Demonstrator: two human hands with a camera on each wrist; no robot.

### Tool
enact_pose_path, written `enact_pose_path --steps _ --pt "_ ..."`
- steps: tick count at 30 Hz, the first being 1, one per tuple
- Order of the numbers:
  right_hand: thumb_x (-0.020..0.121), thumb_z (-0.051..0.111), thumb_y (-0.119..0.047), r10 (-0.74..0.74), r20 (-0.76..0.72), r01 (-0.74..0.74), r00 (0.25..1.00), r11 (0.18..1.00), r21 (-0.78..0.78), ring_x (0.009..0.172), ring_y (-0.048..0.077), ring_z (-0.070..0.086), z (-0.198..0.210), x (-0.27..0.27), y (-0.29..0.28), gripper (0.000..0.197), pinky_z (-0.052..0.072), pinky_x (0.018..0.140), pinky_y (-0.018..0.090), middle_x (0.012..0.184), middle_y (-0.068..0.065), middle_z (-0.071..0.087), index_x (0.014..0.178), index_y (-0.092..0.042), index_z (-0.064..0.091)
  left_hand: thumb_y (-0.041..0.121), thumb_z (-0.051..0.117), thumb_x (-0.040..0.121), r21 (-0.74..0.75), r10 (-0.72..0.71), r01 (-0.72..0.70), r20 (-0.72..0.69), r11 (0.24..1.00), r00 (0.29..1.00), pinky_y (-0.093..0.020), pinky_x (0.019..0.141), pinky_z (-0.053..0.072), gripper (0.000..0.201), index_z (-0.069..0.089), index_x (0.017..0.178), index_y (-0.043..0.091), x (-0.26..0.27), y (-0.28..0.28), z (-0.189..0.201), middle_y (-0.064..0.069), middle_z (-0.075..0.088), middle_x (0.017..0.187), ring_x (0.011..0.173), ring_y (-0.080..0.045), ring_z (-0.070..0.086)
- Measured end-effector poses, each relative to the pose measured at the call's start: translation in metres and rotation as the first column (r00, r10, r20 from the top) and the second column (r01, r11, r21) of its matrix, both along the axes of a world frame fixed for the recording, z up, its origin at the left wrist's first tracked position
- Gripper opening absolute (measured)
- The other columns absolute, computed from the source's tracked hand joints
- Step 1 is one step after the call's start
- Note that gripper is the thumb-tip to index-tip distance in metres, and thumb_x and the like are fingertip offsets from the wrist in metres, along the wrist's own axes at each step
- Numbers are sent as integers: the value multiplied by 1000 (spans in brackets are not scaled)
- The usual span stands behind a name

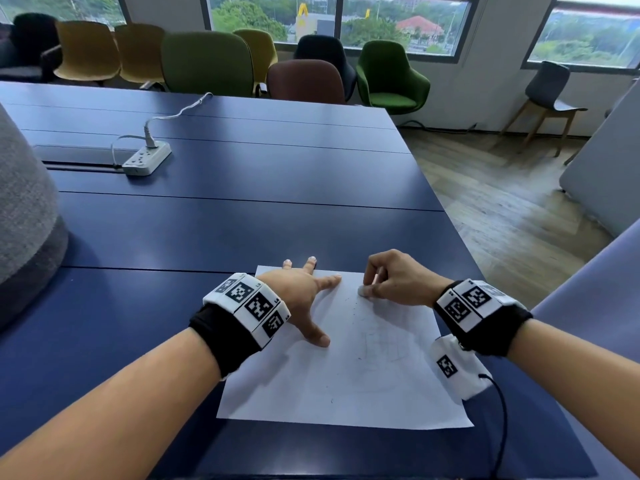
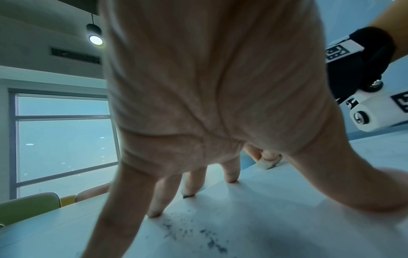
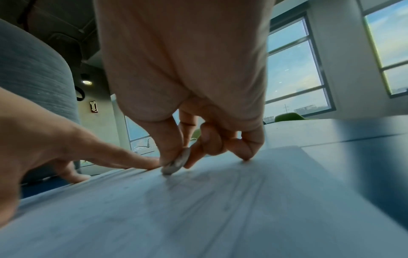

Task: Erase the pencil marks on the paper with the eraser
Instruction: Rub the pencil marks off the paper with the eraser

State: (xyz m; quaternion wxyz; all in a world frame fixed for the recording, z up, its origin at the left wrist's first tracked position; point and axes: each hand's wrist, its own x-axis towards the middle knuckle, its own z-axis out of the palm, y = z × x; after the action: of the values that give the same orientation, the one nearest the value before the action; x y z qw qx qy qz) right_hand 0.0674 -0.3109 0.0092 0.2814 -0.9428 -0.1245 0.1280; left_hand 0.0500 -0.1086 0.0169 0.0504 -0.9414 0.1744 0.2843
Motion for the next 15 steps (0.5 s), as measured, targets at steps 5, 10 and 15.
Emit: enact_pose_path --steps 5,10,15 --pt "79 78 -28 103 -123 -110 987 993 -50 58 5 54 3 -7 6 16 42 58 21 64 -8 60 72 -21 65 69 76 65 5 -2 2 7 1000 1000 -58 110 28 120 -5 152 49 0 1 1 -3 -14 164 148 -44 2" --pt "80 77 -22 -35 6 35 999 999 2 63 9 56 1 3 3 14 41 54 15 70 -5 60 78 -12 68 68 77 65 -3 0 0 5 1000 1000 -58 111 26 120 -5 152 49 0 1 0 -2 -14 164 148 -44 1" --pt "78 79 -28 81 -121 -88 989 995 -52 58 6 55 3 -6 4 17 41 58 20 63 -8 61 71 -20 66 65 77 67 -22 9 -9 -12 1000 1000 -59 110 26 120 -5 152 48 -1 2 2 -4 -15 164 148 -45 -1"
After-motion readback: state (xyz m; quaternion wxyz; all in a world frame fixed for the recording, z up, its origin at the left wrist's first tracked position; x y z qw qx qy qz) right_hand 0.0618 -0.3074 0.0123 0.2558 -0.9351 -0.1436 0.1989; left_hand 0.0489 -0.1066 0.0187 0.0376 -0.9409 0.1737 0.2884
